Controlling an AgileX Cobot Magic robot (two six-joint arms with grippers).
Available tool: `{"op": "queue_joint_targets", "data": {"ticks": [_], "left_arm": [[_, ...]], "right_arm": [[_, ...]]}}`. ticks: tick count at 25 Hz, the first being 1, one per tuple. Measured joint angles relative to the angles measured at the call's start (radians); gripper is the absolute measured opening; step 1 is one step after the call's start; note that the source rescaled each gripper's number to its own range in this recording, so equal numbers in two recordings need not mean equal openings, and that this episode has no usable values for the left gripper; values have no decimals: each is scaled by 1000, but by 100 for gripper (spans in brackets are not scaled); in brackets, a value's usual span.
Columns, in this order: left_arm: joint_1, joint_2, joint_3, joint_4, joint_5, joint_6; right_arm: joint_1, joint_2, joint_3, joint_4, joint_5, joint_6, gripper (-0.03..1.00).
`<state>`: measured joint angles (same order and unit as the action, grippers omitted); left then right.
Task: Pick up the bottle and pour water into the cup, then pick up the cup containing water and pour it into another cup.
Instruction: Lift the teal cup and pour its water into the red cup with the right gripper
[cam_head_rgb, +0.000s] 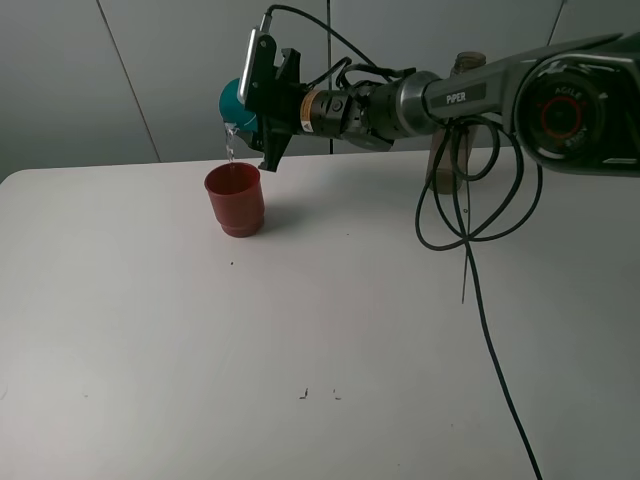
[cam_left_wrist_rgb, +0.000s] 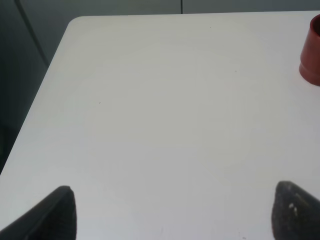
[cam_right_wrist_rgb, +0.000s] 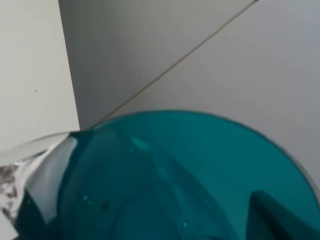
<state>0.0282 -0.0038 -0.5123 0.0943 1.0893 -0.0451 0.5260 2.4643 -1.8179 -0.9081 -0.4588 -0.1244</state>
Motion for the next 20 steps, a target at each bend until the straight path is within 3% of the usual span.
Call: {"op": "queue_joint_targets", "data": {"ticks": [20], "left_arm": [[0, 0, 0, 0, 0, 0]], "right_arm": [[0, 0, -1, 0, -6, -225, 5]]}}
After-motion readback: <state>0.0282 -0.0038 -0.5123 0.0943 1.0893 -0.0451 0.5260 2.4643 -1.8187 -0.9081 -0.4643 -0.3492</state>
